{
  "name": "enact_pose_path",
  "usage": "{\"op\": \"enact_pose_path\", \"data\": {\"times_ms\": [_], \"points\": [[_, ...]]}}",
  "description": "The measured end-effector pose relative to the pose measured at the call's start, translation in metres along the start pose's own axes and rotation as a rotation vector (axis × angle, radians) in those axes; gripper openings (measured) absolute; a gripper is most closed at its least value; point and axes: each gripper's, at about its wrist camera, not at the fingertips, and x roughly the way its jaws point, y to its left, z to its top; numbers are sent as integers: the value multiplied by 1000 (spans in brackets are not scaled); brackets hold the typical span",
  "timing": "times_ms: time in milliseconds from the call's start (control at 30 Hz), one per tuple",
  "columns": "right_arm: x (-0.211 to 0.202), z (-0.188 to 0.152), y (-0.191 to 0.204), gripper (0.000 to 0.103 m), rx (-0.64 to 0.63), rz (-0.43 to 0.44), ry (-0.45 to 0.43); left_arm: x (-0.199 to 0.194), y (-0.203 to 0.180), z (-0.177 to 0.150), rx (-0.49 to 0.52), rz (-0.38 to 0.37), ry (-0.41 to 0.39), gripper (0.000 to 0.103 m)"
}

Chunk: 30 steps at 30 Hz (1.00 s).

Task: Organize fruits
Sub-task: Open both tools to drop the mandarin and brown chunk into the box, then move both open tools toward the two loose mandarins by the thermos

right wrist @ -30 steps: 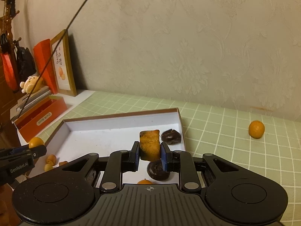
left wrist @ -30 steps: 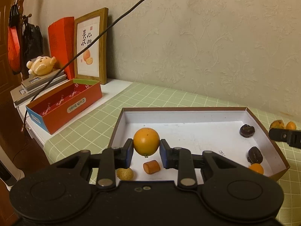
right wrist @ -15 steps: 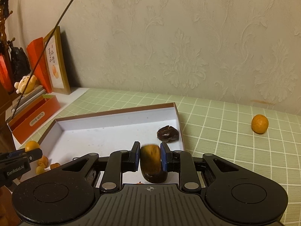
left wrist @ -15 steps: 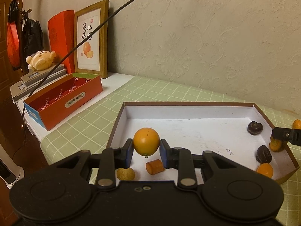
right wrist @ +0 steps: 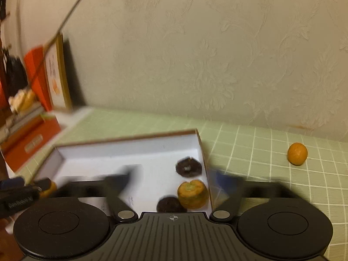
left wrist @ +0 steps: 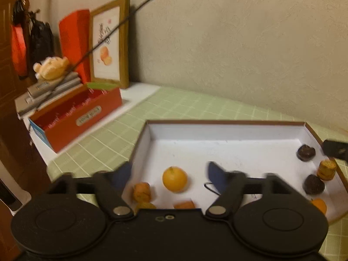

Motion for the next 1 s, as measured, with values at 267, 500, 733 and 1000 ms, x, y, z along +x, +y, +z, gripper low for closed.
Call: {"op": "enact_pose_path", "data": {"times_ms": [267, 500, 733, 1000], "points": [[-26, 13, -11, 103, 55, 27, -84, -18, 1, 5, 8, 12, -46, 87], [-38, 15, -19, 103, 73, 9, -86, -31, 1, 6, 18, 9, -62, 87], [-56, 14, -24, 103, 72, 2, -98, -52, 4, 5, 9, -15, -79, 87], [-79, 13, -30, 103, 32, -24, -109, -66, -2, 1, 20, -26, -81, 87]]}}
